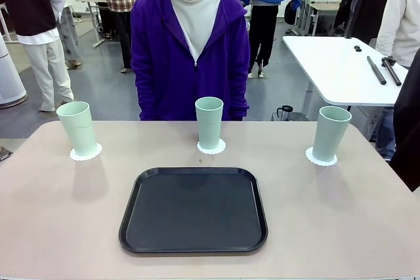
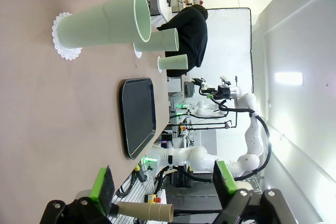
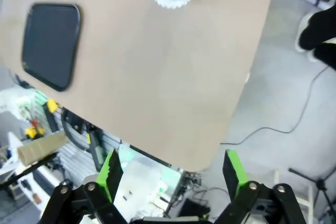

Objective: Place coasters on the table and set cups on them.
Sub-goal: Take one Reusable plastic cup from the Flat Tray and place it on a coaster set by the human.

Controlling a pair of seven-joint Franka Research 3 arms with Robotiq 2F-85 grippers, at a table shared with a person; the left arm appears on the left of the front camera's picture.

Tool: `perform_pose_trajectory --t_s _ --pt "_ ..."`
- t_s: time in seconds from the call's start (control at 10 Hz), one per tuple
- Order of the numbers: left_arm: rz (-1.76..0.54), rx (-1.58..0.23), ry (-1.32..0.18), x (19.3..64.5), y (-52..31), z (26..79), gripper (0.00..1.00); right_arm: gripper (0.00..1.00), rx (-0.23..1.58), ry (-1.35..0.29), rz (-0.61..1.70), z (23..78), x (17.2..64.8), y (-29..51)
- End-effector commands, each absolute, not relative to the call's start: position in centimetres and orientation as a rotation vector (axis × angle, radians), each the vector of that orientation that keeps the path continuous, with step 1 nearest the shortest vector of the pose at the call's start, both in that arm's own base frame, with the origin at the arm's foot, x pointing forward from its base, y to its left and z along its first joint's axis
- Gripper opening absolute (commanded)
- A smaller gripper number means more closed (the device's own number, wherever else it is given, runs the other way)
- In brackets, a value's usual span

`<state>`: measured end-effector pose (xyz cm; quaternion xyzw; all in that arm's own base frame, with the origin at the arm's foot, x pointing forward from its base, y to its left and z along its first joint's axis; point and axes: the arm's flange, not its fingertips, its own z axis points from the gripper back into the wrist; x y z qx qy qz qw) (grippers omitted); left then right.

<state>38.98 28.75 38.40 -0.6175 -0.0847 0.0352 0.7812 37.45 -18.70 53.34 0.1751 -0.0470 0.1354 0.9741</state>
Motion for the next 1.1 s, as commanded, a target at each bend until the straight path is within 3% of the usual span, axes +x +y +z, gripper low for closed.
perform_pose_trajectory --t_s 0.0,0.1,0.3,0.5,0.6,1.0 --pt "0.076 -1.336 -0.188 38.8 28.8 38.6 1.00 1.00 0.294 -0.168 0.231 52.4 39.3 -18.5" --pt "0.076 -1.336 -0.188 38.8 28.8 38.6 1.00 1.00 0.353 -0.095 0.273 53.3 37.4 -18.7" --pt "0.076 -1.336 -0.188 38.8 28.8 38.6 1.00 1.00 0.341 -0.123 0.256 53.2 38.1 -19.0" --pt "0.076 -1.336 -0.188 38.8 28.8 38.6 1.00 1.00 0.893 0.012 0.365 51.7 38.5 -20.1" --pt "0.076 -1.336 -0.188 38.8 28.8 38.6 1.00 1.00 1.050 0.056 0.331 51.1 38.2 -21.5" --pt "0.076 -1.336 -0.188 38.8 28.8 38.6 1.00 1.00 1.436 0.092 0.205 48.2 38.5 -27.2"
